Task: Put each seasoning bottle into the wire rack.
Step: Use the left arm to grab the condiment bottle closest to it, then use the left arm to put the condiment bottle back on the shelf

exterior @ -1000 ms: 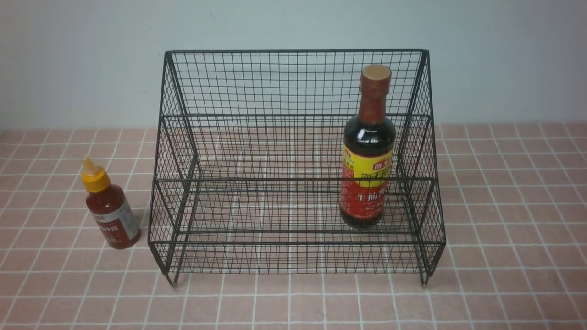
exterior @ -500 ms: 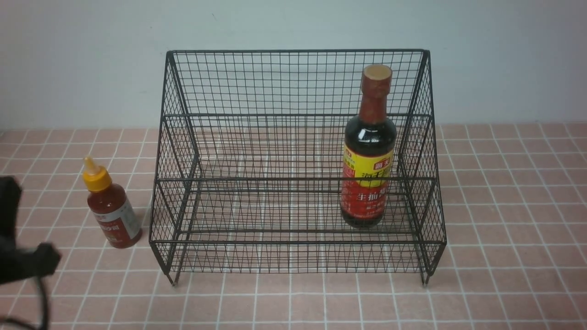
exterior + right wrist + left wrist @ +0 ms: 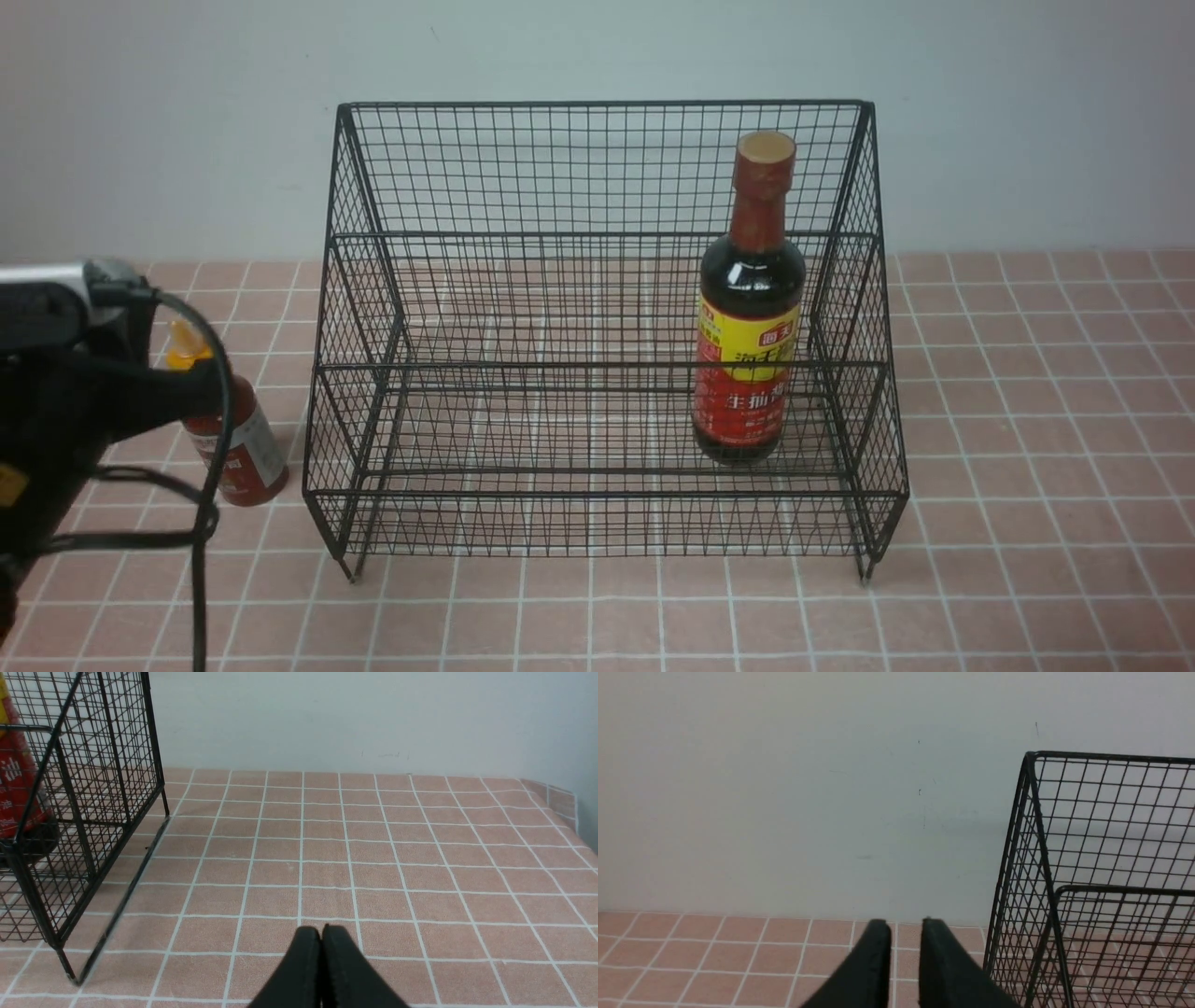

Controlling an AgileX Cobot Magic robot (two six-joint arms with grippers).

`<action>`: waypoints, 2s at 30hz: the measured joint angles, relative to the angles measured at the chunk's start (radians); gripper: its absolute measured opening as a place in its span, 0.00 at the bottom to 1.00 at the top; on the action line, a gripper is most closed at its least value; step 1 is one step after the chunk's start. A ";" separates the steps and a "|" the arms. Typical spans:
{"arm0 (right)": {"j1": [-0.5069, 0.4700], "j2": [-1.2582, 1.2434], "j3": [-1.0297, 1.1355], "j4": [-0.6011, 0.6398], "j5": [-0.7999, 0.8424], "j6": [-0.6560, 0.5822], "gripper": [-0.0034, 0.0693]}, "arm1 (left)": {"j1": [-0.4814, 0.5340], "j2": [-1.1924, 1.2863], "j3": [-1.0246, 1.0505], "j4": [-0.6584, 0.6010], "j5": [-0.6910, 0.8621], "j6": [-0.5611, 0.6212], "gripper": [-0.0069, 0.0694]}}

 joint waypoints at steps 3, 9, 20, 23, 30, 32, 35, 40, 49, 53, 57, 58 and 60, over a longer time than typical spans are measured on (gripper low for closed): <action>0.000 0.000 0.000 0.000 0.000 0.000 0.03 | 0.000 0.056 -0.033 -0.017 -0.016 0.000 0.33; 0.000 0.000 0.000 0.000 0.000 0.000 0.03 | 0.000 0.152 -0.069 -0.106 -0.055 0.000 0.50; 0.000 0.000 0.000 0.000 0.000 0.000 0.03 | 0.000 0.278 -0.076 -0.156 -0.130 0.000 0.53; 0.000 0.000 0.000 0.000 0.000 0.000 0.03 | 0.000 0.312 -0.077 -0.159 -0.148 0.000 0.53; 0.000 0.000 0.000 0.000 0.000 0.000 0.03 | 0.000 0.415 -0.100 -0.157 -0.208 0.000 0.53; 0.000 0.000 0.000 0.000 0.000 0.000 0.03 | 0.000 0.421 -0.101 -0.157 -0.220 0.000 0.53; 0.000 0.000 0.000 0.000 0.000 0.000 0.03 | 0.000 0.429 -0.105 -0.151 -0.229 -0.001 0.52; 0.000 0.000 0.000 0.000 0.000 0.000 0.03 | 0.000 0.431 -0.106 -0.126 -0.227 -0.001 0.35; 0.000 0.000 0.000 0.000 0.000 0.000 0.03 | 0.000 0.347 -0.102 -0.111 -0.128 0.100 0.25; 0.000 0.000 0.000 0.000 0.000 0.000 0.03 | 0.000 0.192 -0.098 -0.110 -0.026 0.121 0.25; 0.000 0.000 0.000 0.000 0.000 0.000 0.03 | 0.000 0.033 -0.098 -0.104 0.082 0.137 0.25; 0.000 0.000 0.000 0.000 0.000 0.000 0.03 | 0.000 -0.012 -0.097 -0.096 0.110 0.140 0.25; 0.000 0.000 0.000 0.000 0.000 0.000 0.03 | 0.000 -0.111 -0.097 -0.058 0.173 0.143 0.25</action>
